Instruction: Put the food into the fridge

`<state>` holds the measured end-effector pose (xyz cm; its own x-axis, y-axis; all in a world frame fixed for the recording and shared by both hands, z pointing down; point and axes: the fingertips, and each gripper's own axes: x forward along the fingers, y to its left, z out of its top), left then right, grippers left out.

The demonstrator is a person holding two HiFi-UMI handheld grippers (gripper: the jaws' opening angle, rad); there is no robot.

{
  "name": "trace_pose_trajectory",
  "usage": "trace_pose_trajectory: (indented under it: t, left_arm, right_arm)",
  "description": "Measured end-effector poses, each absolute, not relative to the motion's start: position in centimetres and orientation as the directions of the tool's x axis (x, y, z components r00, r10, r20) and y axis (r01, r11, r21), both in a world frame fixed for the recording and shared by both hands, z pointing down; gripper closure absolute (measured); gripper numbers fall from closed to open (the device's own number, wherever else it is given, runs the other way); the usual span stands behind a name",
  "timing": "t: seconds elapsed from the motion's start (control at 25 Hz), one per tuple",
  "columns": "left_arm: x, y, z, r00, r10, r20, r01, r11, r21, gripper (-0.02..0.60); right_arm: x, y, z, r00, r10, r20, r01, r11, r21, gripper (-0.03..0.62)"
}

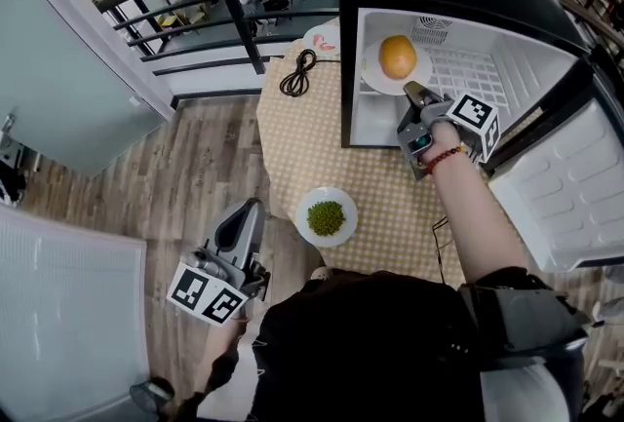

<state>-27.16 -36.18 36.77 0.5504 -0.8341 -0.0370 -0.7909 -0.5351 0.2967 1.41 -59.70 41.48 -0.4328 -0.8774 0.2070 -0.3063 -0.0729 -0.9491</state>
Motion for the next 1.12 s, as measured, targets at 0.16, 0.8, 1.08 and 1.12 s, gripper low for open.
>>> trace_pose_trajectory:
  t: [0.16,0.8,1.08,1.12]
  left_arm:
    - [-27.5,-36.0,37.1,0.546,-0.837,-0.039,-0.792,-0.531,0.303,0.568]
    - [-29.5,-35.2,37.6,0.527,-0.848,-0.063,-0.790,-0.516,0.331,0.568]
    - [-30.6,-35.3,38.0,0.513,-0.854,-0.080,-0.786,-0.506,0.355,0.568]
    - [-30.7,-35.4,38.1,0.515,-0.853,-0.083,-0.784,-0.509,0.357,0.568]
  right_arm:
    - [1.2,-60.0,40.9,-0.434,-0.868,0.243,-0.373,-0.072,-0.925,0.565]
    - [1.7,-61.2,40.7,-0.369,-0.861,0.350,-0.590,-0.074,-0.804,0.539]
    - [1.9,-61.7,40.5,-0.323,-0.859,0.396,-0.738,-0.033,-0.674,0.516]
    - [1.9,-61.7,40.4,-0.317,-0.861,0.398,-0.753,-0.027,-0.658,0.514]
